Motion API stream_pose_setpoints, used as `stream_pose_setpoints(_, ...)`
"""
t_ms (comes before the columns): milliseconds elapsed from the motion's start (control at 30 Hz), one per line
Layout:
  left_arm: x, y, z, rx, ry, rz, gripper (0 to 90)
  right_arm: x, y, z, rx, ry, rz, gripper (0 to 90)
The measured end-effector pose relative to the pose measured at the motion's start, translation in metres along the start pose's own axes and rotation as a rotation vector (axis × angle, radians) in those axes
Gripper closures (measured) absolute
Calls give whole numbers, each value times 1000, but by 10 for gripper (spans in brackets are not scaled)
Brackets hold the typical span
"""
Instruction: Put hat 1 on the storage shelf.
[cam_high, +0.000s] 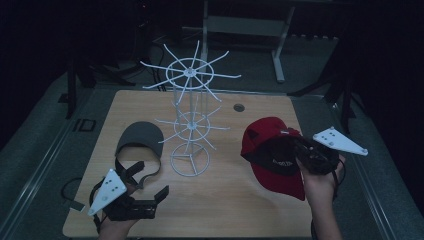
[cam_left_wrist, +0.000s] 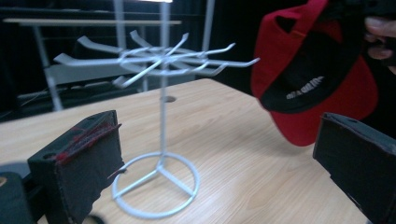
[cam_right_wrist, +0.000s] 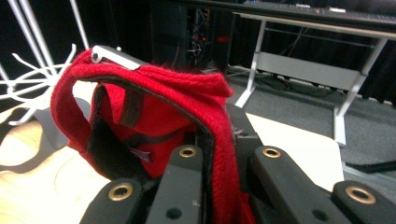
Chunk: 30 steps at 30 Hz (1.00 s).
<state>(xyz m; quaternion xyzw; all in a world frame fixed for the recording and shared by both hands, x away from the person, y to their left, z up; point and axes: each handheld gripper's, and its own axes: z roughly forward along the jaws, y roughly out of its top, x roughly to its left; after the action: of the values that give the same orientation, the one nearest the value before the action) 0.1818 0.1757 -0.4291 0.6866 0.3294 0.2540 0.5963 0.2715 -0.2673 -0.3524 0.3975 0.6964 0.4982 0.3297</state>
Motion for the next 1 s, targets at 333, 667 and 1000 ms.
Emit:
stream_pose_setpoints(333,-19,27,28,-4,-91,61,31,11,12,-13,-35,54,-6,859)
stream_pose_setpoints(667,-37,47,58,-11,-170,107,38,19,16,-20,-40,93,-11,859)
stream_pose_setpoints(1000,-56,59,98,10,-234,143,38,27,23,-31,-77,132,-17,858)
